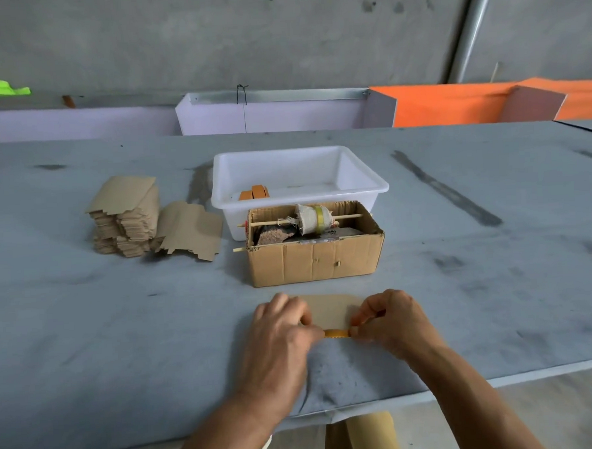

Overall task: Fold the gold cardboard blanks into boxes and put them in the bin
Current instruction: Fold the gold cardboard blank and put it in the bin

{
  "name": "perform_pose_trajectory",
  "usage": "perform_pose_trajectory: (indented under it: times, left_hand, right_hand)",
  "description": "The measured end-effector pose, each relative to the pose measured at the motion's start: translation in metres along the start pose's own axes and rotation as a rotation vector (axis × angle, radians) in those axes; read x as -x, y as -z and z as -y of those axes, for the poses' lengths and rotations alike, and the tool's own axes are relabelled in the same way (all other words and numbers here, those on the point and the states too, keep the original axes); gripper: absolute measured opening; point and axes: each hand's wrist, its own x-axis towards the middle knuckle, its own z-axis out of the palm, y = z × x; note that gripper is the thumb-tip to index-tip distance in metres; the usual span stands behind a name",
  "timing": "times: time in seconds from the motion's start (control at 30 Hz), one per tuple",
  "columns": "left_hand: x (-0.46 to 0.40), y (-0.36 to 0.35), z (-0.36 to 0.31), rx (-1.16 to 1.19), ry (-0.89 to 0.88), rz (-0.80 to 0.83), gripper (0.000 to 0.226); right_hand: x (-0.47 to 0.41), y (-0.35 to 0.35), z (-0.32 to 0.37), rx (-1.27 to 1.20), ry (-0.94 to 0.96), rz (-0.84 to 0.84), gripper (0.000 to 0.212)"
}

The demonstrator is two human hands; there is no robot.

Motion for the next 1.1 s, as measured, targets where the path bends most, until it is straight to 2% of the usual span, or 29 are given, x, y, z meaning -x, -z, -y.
perform_pose_trajectory:
  times: [0.07, 0.17, 0.23, 0.27, 0.37, 0.47, 0.57, 0.63, 0.7, 0.77, 0.93, 1.0, 1.1]
  left_hand:
    - [0.0, 0.0, -0.003, -0.066, -0.057, 0.06, 0.041]
    - [0.002, -0.003, -0.003, -0.026, -0.034, 0.097, 0.03]
    - [0.001, -0.004, -0.002, 0.034, 0.031, 0.189, 0.027]
    - [0.002, -0.004, -0.001, 0.053, 0.055, 0.209, 0.027]
    - [0.007, -0.006, 0.006, 0.108, 0.087, 0.163, 0.032]
    - [0.005, -0.006, 0.013, 0.167, 0.186, 0.116, 0.028]
    - [-0.008, -0.006, 0.016, 0.201, 0.322, 0.11, 0.022]
    - [-0.017, -0.008, 0.019, 0.21, 0.389, 0.095, 0.019]
    - [-0.023, -0.011, 0.024, 0.182, 0.429, 0.106, 0.023]
    - [-0.028, -0.013, 0.032, 0.109, 0.45, 0.16, 0.033]
    - [-0.039, -0.012, 0.042, 0.026, 0.437, 0.309, 0.045]
    - [-0.042, -0.011, 0.042, 0.041, 0.435, 0.337, 0.041]
    - [-0.046, -0.011, 0.04, 0.038, 0.464, 0.335, 0.034]
  right_hand:
    - [0.007, -0.005, -0.003, 0.099, 0.11, -0.115, 0.013]
    - [0.022, -0.017, -0.004, 0.313, 0.453, -0.377, 0.014]
    - [0.032, -0.026, -0.002, 0.35, 0.648, -0.378, 0.016]
    - [0.035, -0.029, -0.003, 0.351, 0.678, -0.328, 0.016]
    - [0.034, -0.026, -0.015, 0.316, 0.57, -0.248, 0.017]
    - [0.025, -0.013, -0.019, 0.248, 0.427, -0.196, 0.016]
    - [0.007, -0.003, -0.01, 0.175, 0.338, -0.277, 0.011]
    - [-0.005, -0.003, -0.003, 0.23, 0.312, -0.288, 0.023]
    - [-0.016, -0.004, 0.002, 0.331, 0.236, -0.184, 0.04]
    - [-0.023, -0.004, 0.007, 0.4, 0.175, -0.074, 0.048]
    - [-0.034, 0.002, 0.014, 0.336, 0.128, 0.098, 0.032]
    - [-0.034, 0.002, 0.012, 0.35, 0.16, 0.095, 0.025]
    - [-0.029, -0.003, 0.005, 0.332, 0.21, -0.004, 0.027]
